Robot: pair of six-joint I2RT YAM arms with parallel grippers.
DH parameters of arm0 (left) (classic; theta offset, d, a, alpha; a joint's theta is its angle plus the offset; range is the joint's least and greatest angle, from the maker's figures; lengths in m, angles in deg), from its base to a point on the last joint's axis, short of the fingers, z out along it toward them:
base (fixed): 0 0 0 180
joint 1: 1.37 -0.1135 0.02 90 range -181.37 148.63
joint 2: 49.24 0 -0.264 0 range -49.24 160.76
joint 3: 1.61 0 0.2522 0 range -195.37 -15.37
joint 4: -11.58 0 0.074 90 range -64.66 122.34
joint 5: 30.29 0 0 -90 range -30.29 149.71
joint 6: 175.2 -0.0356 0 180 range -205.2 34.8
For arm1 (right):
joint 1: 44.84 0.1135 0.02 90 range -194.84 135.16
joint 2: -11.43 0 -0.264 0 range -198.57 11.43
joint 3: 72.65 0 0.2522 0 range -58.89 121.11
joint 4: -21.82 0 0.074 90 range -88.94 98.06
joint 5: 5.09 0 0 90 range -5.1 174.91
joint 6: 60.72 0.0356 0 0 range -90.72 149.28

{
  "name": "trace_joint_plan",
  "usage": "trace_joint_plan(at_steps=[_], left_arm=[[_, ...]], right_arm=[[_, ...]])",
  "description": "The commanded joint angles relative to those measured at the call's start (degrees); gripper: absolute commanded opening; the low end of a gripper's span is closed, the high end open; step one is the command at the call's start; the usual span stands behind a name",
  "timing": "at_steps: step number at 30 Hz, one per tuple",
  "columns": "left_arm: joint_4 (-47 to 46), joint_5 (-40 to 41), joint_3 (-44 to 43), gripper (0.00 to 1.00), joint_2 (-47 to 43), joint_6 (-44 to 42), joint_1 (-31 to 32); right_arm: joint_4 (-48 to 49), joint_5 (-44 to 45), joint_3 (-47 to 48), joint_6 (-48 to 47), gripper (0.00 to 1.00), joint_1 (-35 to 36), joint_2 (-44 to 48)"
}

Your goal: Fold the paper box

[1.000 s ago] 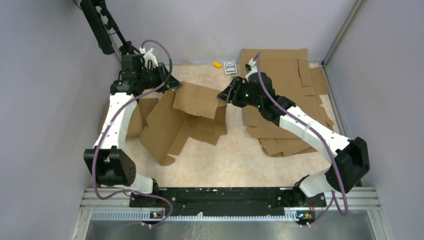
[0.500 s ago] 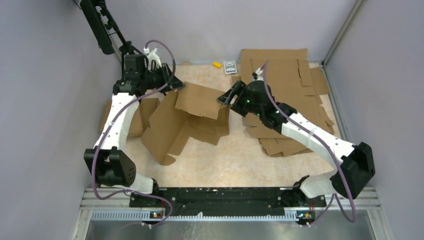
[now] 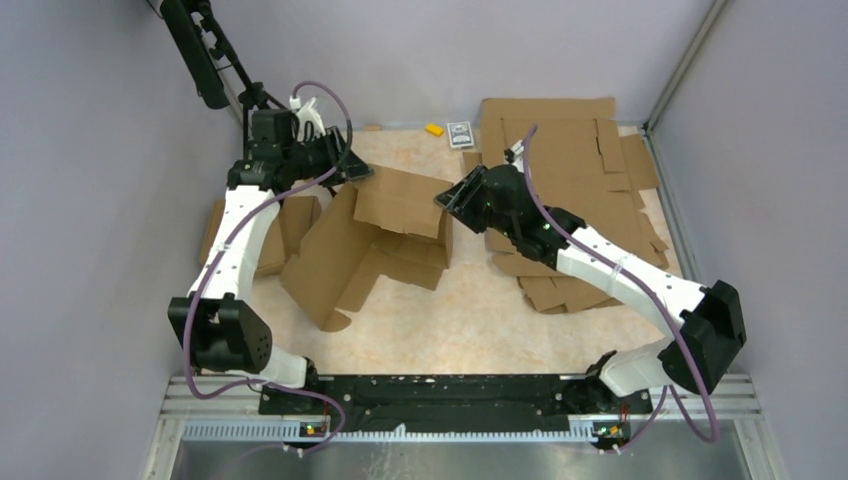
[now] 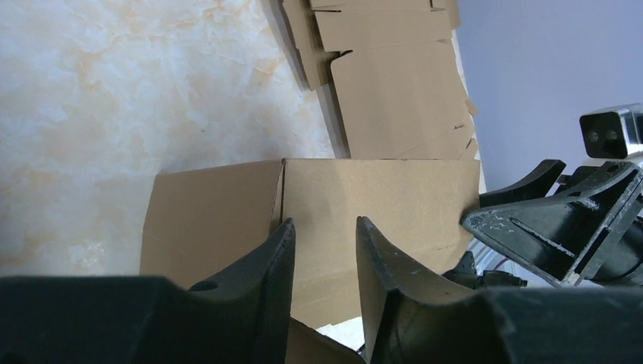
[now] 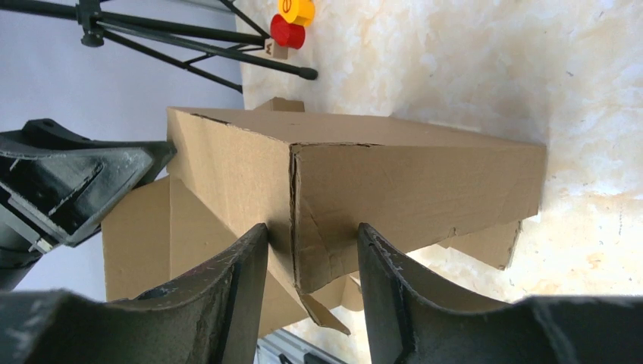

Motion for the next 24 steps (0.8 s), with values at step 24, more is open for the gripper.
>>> trace_joint_plan(at_steps=[24], left_arm=[[9.71, 9.92, -12.58, 0.71, 3.42, -4.27, -0.10]], right_arm=[[1.04, 2.98, 3.00, -1.12, 0.40, 0.76, -0.29]])
